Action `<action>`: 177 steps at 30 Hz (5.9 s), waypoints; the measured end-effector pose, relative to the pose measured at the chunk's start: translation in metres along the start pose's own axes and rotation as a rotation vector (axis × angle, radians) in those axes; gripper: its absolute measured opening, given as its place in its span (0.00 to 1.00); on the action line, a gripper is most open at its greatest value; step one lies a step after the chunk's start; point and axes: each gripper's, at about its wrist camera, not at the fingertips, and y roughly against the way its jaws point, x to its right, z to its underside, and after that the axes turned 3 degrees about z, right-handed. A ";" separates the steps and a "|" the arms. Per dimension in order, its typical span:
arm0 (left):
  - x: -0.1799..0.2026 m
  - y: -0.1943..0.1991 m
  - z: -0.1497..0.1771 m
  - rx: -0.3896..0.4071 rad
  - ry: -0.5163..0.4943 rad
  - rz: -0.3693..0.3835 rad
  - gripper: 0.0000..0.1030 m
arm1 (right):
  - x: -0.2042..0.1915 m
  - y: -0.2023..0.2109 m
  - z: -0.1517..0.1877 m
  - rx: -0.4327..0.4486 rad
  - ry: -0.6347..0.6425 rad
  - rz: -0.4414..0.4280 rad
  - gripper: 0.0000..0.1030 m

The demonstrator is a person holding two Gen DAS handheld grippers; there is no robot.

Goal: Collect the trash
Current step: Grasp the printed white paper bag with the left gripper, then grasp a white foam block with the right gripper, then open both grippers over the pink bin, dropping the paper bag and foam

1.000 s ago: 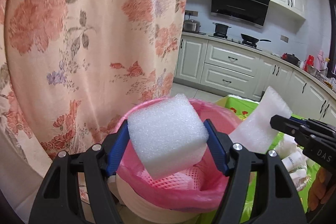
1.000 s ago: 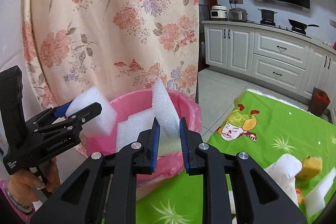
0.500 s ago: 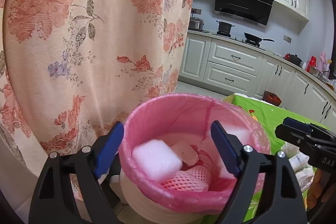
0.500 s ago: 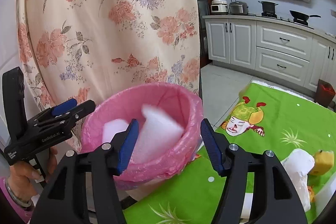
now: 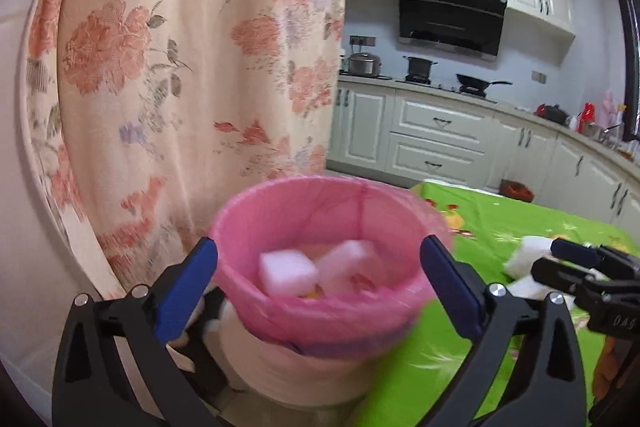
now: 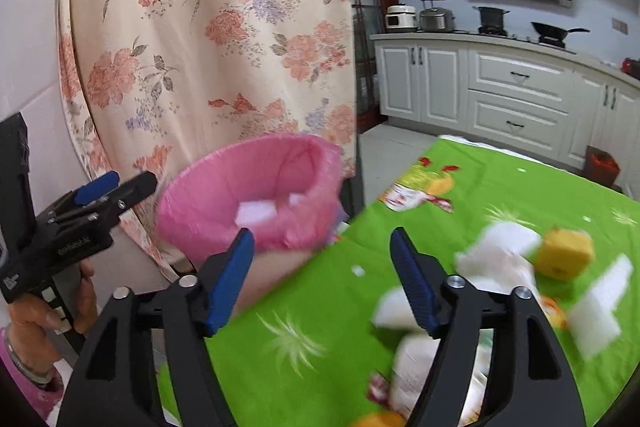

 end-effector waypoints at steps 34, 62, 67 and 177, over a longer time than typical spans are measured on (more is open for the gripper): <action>0.214 -0.043 0.093 -0.251 -0.126 0.271 0.95 | 0.142 0.099 0.096 0.015 -0.234 0.272 0.73; 0.194 -0.015 0.100 -0.187 -0.191 0.254 0.52 | 0.159 0.084 0.094 -0.011 -0.287 0.281 0.73; 0.182 -0.006 0.095 -0.155 -0.186 0.243 0.52 | 0.178 0.065 0.080 -0.028 -0.307 0.319 0.73; -0.063 -0.024 -0.010 0.005 0.002 0.001 0.81 | -0.041 -0.039 -0.037 0.027 0.181 -0.208 0.49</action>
